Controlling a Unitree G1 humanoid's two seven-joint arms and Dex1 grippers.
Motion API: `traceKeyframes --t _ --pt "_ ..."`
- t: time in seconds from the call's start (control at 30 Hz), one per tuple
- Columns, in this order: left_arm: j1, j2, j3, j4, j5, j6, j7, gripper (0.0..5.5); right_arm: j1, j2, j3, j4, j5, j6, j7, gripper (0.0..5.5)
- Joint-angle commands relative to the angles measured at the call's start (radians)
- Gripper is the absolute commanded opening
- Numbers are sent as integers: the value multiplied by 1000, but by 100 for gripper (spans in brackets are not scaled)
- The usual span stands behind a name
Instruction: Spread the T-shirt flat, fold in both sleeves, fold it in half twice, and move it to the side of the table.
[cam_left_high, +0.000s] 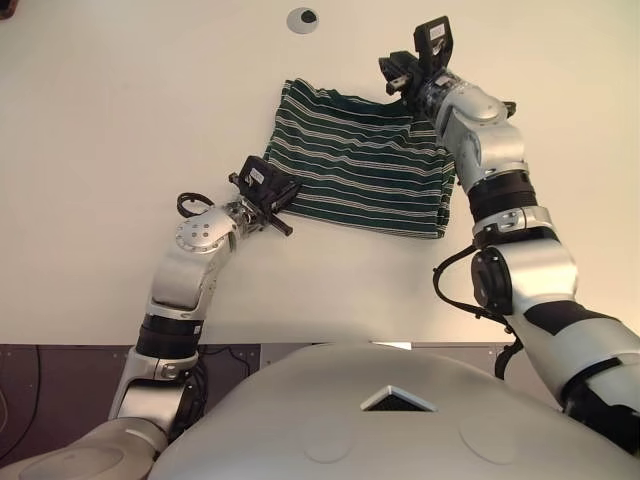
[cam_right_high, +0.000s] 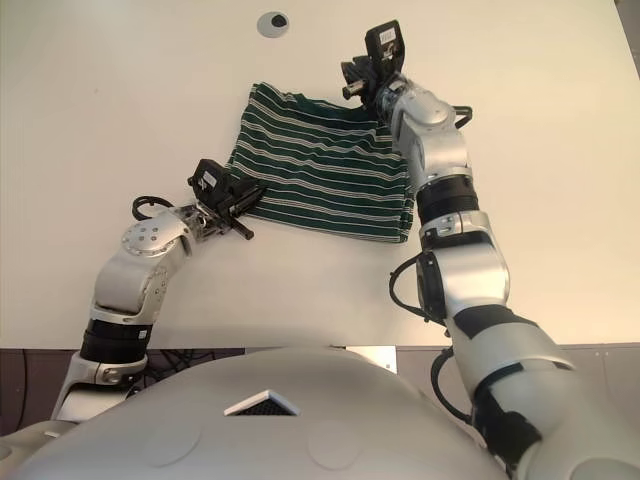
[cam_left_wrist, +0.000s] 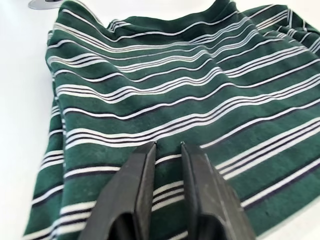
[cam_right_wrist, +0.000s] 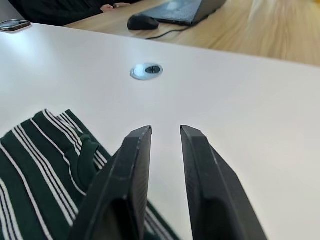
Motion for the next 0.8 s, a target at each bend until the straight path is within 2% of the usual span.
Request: traceKeyframes --t 0.03,0.2,0.3,0.4,0.53,0.6,0.7,0.8 --pt "-51 116 -38 225 110 -49 -53 85 -74 -82 -51 15 1 -28 30 104" --pt "-331 175 -38 575 228 -303 -40 85 -67 -110 -58 -4 0 -18 106 104" --pt "-607 118 23 824 239 -442 62 85 5 -111 -21 -91 0 22 198 104" --pt "-727 90 96 921 209 -521 126 85 61 -118 24 -188 8 74 296 104" --pt "-634 83 174 735 99 -429 65 85 127 -144 47 -305 28 170 379 104" --pt "-506 67 186 518 21 -316 30 85 155 -161 64 -336 24 204 408 104" --pt "-335 60 123 252 -50 -167 -41 85 173 -176 104 -307 -35 177 398 104" --pt "-240 69 42 92 -64 -69 -88 85 187 -191 138 -280 -85 148 383 104"
